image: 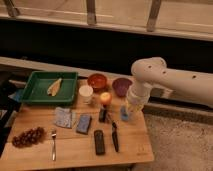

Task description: Place pepper in plastic cup

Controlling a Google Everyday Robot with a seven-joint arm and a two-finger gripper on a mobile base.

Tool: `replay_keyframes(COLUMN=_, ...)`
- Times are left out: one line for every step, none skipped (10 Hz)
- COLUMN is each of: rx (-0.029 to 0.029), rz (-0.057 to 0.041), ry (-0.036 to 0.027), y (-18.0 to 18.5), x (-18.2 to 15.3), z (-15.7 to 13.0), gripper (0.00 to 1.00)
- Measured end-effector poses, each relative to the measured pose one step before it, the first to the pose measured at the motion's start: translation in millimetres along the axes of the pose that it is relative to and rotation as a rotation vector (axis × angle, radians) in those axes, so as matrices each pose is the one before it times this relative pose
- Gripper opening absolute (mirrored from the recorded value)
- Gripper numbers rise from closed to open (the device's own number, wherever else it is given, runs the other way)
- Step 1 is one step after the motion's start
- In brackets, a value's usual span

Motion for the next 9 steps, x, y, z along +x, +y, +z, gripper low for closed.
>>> replay_keyframes(rx=0.00099, rz=-0.01067, ry=0.00631, y=2.18, x=1.57, z=0.94, gripper=0.06)
replay_keyframes(rx=0.00054, rz=-0.00896, ry=0.00744, y=3.39, x=1.7, z=1.31, gripper=0.06)
replay_keyframes(rx=-0.00231, rz=-0.01103, ry=0.01385, y=5.26, x=2.31, z=2.99, gripper=0.06)
replay_keyframes(rx=-0.00418, rz=-0.01007, ry=0.01214, y=3.27, x=1.11, z=3.09, gripper=0.06)
replay_keyframes(rx=-0.00781, rz=-0.01258, ry=0.02035, y=3.98, x=1.65, z=5.69, gripper=0.06)
replay_keyframes(rx=-0.00785, rz=-0.01, ry=0.01817, y=2.54, x=0.85, z=5.15, gripper=0.06)
replay_keyframes(rx=-0.01119, rz=-0.01289, ry=0.02651, y=3.37, x=-0.16, z=8.53, gripper=0.06)
replay_keyframes(rx=-0.00675, rz=-0.00775, ry=0.01477, y=2.56, x=-1.14, z=4.7, gripper=0.06)
replay_keyframes(rx=-0.00795, rz=-0.00564, ry=0.01688, y=1.16, x=-1.53, z=4.83, gripper=0.06)
